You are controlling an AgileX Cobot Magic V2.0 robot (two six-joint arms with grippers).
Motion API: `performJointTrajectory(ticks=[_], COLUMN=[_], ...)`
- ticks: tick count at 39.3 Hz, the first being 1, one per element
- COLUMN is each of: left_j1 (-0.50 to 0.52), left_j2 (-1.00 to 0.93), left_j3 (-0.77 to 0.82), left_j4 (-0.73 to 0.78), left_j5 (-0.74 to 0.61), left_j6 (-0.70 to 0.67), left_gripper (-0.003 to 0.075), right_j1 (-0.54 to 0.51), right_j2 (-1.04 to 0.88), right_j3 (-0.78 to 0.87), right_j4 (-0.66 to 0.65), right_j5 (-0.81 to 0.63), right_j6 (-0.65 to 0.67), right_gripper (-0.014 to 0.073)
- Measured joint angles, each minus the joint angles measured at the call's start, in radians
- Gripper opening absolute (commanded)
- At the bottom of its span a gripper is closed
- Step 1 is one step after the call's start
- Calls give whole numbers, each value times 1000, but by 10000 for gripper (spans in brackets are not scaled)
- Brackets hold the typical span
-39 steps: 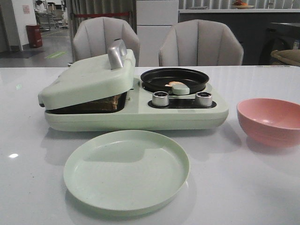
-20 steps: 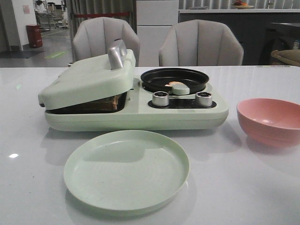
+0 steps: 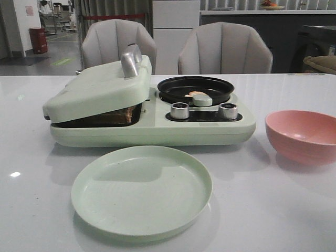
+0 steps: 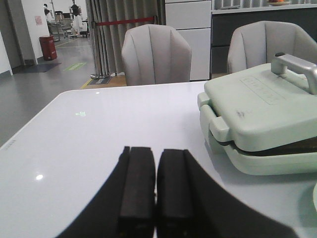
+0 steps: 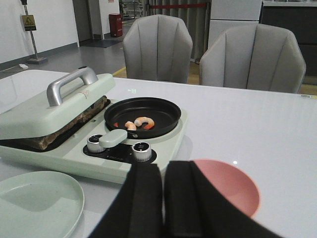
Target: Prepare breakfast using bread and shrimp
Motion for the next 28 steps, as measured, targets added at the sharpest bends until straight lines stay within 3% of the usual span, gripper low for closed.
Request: performJointTrajectory(ticks=[12, 22, 28], left_j1=[0, 0, 0], left_j2=[0, 0, 0], left_j3=[0, 0, 0], left_j4=[0, 0, 0], left_j5=[0, 0, 2], left_j6=[0, 0, 0], left_gripper=[114, 114, 114], right_j1=[-4, -167, -183], right_j2=[-7, -192, -271], right_j3=[47, 109, 168], right_j4=[-21, -46, -52], right_j5=[0, 28, 44], right_j6=[0, 2, 9], right_gripper=[185, 185, 185])
